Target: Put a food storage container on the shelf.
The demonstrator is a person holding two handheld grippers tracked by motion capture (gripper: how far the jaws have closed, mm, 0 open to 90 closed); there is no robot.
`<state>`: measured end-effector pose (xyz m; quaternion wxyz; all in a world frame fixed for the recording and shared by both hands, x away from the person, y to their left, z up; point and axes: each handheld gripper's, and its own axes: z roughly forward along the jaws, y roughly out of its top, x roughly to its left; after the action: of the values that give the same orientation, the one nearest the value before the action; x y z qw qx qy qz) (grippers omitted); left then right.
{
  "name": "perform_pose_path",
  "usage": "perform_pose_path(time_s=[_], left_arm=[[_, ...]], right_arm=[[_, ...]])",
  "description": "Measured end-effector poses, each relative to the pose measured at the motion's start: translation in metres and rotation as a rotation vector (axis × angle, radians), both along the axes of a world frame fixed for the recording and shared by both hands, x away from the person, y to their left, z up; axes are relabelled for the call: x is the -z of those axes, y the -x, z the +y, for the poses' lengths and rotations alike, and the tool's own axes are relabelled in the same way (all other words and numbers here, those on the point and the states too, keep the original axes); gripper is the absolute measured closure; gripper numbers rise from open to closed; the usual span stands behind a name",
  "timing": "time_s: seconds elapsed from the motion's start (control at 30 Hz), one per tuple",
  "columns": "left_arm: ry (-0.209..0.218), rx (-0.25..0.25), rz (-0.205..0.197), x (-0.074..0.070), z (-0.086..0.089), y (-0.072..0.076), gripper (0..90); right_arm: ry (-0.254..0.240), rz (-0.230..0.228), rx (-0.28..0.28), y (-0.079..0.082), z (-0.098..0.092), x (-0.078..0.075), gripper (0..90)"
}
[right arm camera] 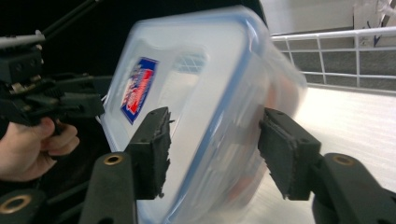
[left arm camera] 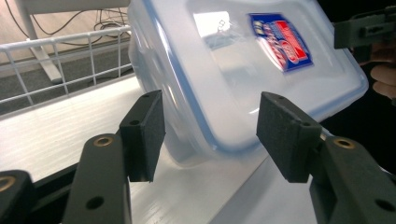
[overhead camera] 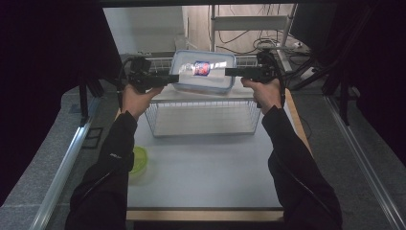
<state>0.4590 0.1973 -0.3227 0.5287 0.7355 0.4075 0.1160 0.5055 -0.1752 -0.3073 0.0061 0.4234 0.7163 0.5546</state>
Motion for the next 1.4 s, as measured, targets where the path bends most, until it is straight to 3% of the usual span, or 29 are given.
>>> perform_pose_path(time_s=[0.07,0.1,0.13,0.3,0.33,0.37,0.47,0.5,0.6,0.67,0.73,0.87,1.0,1.4], left_arm=[[0.033,0.001,0.007,0.0,0.001,-0.001,41.1],[0.033,0.001,0.007,0.0,0.001,-0.001,40.7],[-0.001,-0.007,0.003,0.001,-0.002,0.0,41.8],[0.014,-0.007,-0.008,0.002,-0.003,0.001,39.6],[0.017,-0.006,-0.014,0.002,-0.002,0.002,38.1],[0.016,-0.009,-0.02,0.002,-0.001,0.003,38.1],[0.002,-0.02,-0.058,0.001,0.004,0.013,40.3],[0.002,-0.02,-0.058,0.001,0.004,0.013,42.3],[0.001,-0.015,-0.076,0.003,0.007,0.021,47.4],[-0.005,-0.009,-0.083,0.007,0.008,0.026,56.9],[-0.015,-0.007,-0.083,0.008,0.007,0.028,59.8],[-0.006,0.007,-0.067,0.014,0.003,0.027,73.2],[-0.025,0.019,-0.051,0.017,-0.003,0.024,77.1],[-0.049,0.011,-0.024,0.018,-0.016,0.017,78.7]], right_arm=[[-0.002,0.005,0.02,-0.002,-0.002,0.001,41.0],[-0.002,0.005,0.02,-0.002,-0.002,0.001,41.0],[0.024,-0.007,0.048,-0.004,-0.004,0.003,43.2],[0.043,-0.035,0.064,-0.005,-0.005,0.003,46.6],[0.079,-0.065,0.073,0.0,-0.004,0.0,47.5],[0.079,-0.065,0.073,0.0,-0.004,0.0,47.5],[0.16,-0.136,0.075,0.02,-0.003,-0.007,54.7],[0.16,-0.136,0.075,0.02,-0.003,-0.007,54.7],[0.2,-0.194,0.075,0.043,-0.005,-0.009,65.2],[0.222,-0.229,0.05,0.064,-0.007,-0.002,78.4],[0.22,-0.225,0.033,0.069,-0.007,0.001,81.7],[0.201,-0.185,-0.075,0.08,0.005,0.019,87.5],[0.234,-0.185,-0.101,0.077,0.018,0.026,88.3],[0.259,-0.183,-0.033,0.054,0.022,0.033,89.8]])
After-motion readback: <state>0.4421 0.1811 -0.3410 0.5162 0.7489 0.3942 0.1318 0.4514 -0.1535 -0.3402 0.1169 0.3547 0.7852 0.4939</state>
